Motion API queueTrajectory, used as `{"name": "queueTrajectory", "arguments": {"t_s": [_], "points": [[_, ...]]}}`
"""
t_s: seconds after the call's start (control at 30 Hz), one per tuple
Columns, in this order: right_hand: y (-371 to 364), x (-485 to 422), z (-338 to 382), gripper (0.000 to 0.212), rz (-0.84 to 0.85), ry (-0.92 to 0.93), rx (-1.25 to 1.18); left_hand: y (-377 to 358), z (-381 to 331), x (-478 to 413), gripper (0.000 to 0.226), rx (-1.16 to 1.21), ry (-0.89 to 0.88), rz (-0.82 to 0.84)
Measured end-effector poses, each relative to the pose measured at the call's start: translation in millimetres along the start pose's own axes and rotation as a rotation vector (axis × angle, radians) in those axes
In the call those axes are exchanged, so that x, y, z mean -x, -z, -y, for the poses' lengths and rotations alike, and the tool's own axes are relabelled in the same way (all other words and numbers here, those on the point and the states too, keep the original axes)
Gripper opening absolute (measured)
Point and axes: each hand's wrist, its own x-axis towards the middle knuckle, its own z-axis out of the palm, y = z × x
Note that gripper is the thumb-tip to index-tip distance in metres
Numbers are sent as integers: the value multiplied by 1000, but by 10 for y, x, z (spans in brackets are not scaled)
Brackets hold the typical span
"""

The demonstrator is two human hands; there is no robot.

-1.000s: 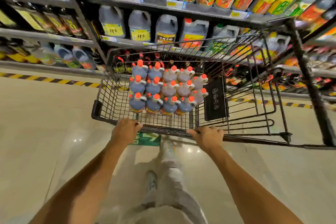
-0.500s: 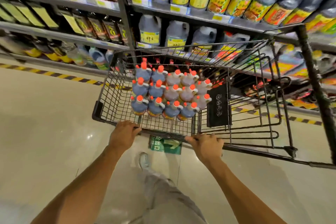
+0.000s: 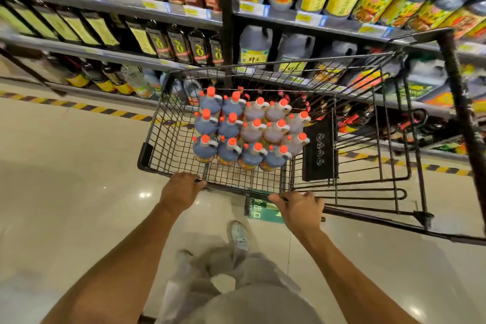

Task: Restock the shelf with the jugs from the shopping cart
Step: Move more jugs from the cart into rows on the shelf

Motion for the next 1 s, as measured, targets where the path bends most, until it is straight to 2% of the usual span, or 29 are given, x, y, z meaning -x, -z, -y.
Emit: {"name": "queueTrajectory", "arguments": {"t_s": [0.17, 0.37, 0.6, 0.7, 0.83, 0.93, 1.0], "points": [[-2, 15, 501, 68, -13, -10, 22, 294, 470, -126, 40, -63, -89, 12], [11, 18, 1154, 58, -30, -68, -10, 650, 1070, -289, 40, -83, -199, -41], [54, 31, 1844, 71, -49, -93, 1, 998, 1578, -469, 39, -20, -203, 45], [43, 4, 2056, 58, -34, -100, -11, 1090, 1769, -569, 39, -38, -203, 45], [46, -33, 2254, 58, -24, -101, -12, 1170, 1982, -673, 61, -38, -206, 44], [55, -43, 2345, 60, -27, -104, -29, 1269, 2036, -699, 44, -61, -209, 26], [63, -56, 2367, 61, -31, -115, -41, 1341, 2029, -707, 47, -79, -233, 7]]}}
